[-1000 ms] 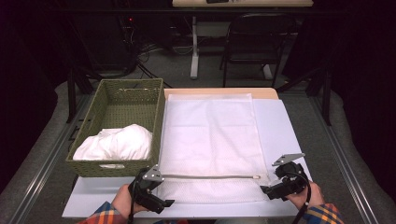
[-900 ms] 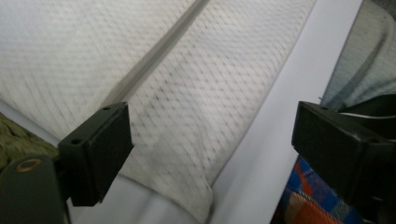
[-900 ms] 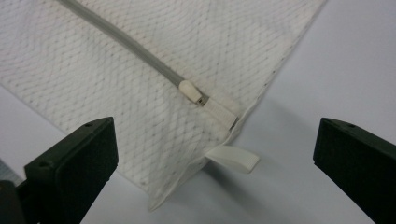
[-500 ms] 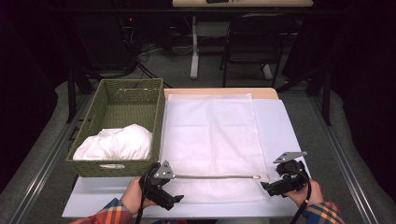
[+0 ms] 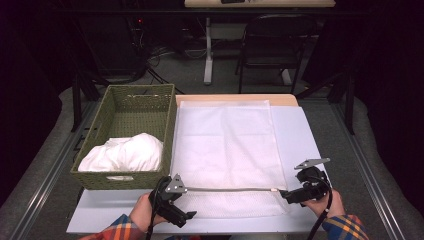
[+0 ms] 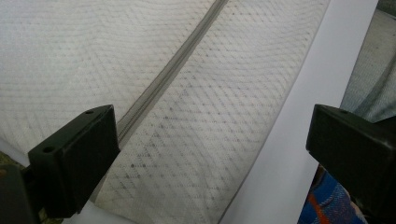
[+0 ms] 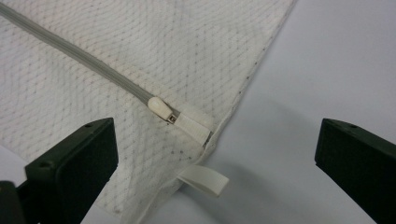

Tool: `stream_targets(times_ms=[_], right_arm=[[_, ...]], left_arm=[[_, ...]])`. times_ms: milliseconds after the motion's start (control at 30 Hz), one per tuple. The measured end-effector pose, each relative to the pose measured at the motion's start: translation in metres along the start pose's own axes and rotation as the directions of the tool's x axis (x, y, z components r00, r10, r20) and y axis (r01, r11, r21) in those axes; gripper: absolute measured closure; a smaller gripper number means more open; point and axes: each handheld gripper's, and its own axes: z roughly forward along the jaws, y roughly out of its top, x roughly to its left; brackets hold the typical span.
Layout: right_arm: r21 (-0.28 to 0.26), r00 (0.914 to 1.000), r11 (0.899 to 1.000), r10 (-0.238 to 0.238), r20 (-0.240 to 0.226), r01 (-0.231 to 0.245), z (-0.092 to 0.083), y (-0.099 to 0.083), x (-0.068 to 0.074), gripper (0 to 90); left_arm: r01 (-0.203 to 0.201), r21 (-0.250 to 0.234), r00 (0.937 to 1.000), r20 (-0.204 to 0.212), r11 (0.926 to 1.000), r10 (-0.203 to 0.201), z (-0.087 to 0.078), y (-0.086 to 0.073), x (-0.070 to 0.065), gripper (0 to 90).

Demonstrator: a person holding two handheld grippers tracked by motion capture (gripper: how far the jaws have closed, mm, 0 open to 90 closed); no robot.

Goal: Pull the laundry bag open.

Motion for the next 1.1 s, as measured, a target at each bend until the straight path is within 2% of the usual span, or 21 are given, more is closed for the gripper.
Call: stream_targets(times_ms=[100, 133, 200, 267, 300, 333, 467, 533, 667, 900, 967, 1100], right_arm=[[0.007, 0.9999, 1.000, 0.012, 0.004, -0.012, 0.004, 0.001, -0.002, 2.6], [0.015, 0.9998, 1.000, 0.018, 0.005, -0.018, 0.007, 0.002, -0.003, 10.1], [0.017, 0.9998, 1.000, 0.021, 0.003, -0.021, 0.008, 0.002, -0.004, 12.0], [0.025, 0.9994, 0.999, 0.034, 0.003, -0.035, 0.011, 0.003, -0.006, 19.1], [0.025, 0.9994, 0.999, 0.034, 0.003, -0.035, 0.011, 0.003, -0.006, 19.1], [0.023, 0.9989, 0.999, 0.047, 0.004, -0.047, 0.012, 0.004, -0.008, 24.3], [0.037, 0.9966, 0.996, 0.082, -0.012, -0.081, 0.018, 0.005, -0.011, 30.7], [0.051, 0.9966, 0.995, 0.082, -0.010, -0.082, 0.019, 0.005, -0.011, 33.3], [0.074, 0.9934, 0.991, 0.114, -0.010, -0.113, 0.023, 0.004, -0.012, 40.7], [0.082, 0.9928, 0.990, 0.116, -0.028, -0.113, 0.026, 0.006, -0.011, 47.4], [0.085, 0.9924, 0.990, 0.113, -0.049, -0.109, 0.027, 0.007, -0.009, 52.1], [0.102, 0.9910, 0.988, 0.122, -0.055, -0.116, 0.030, 0.008, -0.006, 56.7]], left_arm=[[-0.003, -0.002, 1.0000, 0.001, 1.0000, 0.003, 0.000, 0.000, 0.000, 2.2], [-0.005, -0.002, 1.0000, 0.008, 1.0000, 0.005, 0.000, 0.001, 0.000, 2.3], [-0.004, -0.002, 1.0000, 0.007, 1.0000, 0.004, 0.000, 0.001, 0.000, 2.3], [-0.006, -0.003, 0.9999, 0.009, 1.0000, 0.006, 0.001, 0.001, 0.000, 2.5], [-0.006, -0.003, 0.9999, 0.009, 1.0000, 0.006, 0.001, 0.001, 0.000, 2.6], [-0.007, 0.000, 0.9999, 0.009, 1.0000, 0.007, 0.001, 0.002, 0.000, 2.7], [-0.010, 0.003, 0.9998, 0.019, 0.9999, 0.010, 0.004, 0.004, 0.000, 3.1], [-0.012, 0.002, 0.9997, 0.019, 0.9999, 0.012, 0.005, 0.004, 0.000, 3.2], [-0.021, 0.005, 0.9995, 0.024, 0.9998, 0.021, 0.008, 0.006, 0.000, 3.6], [-0.022, 0.006, 0.9993, 0.029, 0.9997, 0.022, 0.009, 0.006, 0.000, 3.7], [-0.024, 0.006, 0.9993, 0.029, 0.9997, 0.024, 0.009, 0.006, 0.000, 3.7], [-0.022, 0.008, 0.9993, 0.030, 0.9997, 0.021, 0.009, 0.006, 0.000, 3.8]])
